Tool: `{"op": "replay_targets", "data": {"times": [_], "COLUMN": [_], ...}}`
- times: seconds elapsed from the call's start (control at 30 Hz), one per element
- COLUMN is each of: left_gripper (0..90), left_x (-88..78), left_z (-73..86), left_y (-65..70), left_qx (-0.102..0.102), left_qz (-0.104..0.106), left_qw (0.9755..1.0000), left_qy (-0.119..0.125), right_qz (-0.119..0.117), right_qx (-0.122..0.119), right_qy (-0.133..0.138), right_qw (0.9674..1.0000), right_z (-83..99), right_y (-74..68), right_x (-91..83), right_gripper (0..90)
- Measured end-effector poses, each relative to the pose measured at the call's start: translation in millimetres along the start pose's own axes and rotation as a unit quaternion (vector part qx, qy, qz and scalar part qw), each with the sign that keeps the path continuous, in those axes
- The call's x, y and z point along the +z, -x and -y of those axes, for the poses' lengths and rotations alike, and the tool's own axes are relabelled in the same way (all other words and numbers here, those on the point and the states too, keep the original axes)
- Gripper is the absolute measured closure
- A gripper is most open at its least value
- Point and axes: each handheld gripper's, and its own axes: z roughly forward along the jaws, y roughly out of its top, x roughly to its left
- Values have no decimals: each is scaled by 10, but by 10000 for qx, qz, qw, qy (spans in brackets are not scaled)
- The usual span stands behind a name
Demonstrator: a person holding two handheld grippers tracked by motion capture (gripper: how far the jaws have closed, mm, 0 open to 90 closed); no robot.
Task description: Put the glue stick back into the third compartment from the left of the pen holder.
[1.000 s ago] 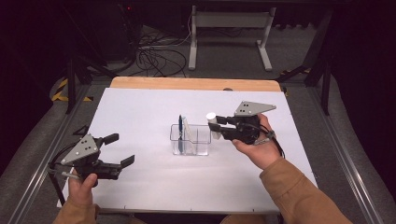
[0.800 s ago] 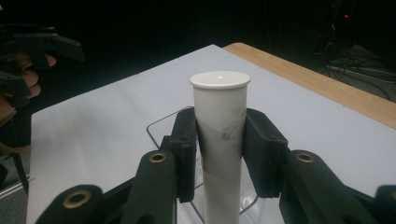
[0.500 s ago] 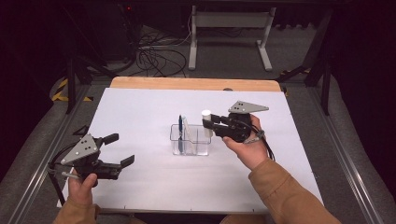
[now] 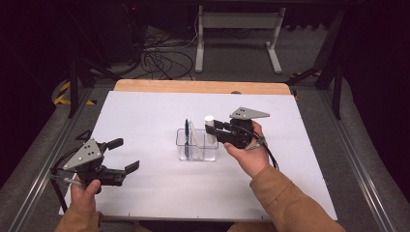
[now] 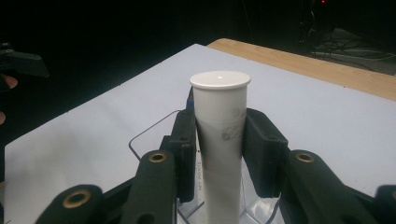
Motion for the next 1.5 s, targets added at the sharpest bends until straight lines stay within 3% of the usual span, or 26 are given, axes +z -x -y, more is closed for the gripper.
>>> {"op": "replay_targets", "data": {"times": [0.63,0.7,0.77,0.9,1.5], "left_gripper": [69,69,69,69,69], "left_x": [0,2,2,6,10], "left_z": [-2,-2,-2,0,5], "left_y": [-2,0,0,4,6], "left_qx": [-4,1,-6,-49,-50], "left_qz": [11,5,1,30,28], "left_qw": [10000,10000,10000,10000,10000], "left_qy": [18,15,23,15,7], "right_qz": [93,66,100,173,209], "right_qx": [21,-36,-152,-312,-692], "right_qy": [-129,-112,70,339,637], "right_qw": [9999,9999,9998,9988,9953], "right_z": [122,133,143,133,43], "right_y": [-14,-1,11,-8,2], "right_x": [110,113,106,47,-189], "right_gripper": [665,613,502,395,286]}}
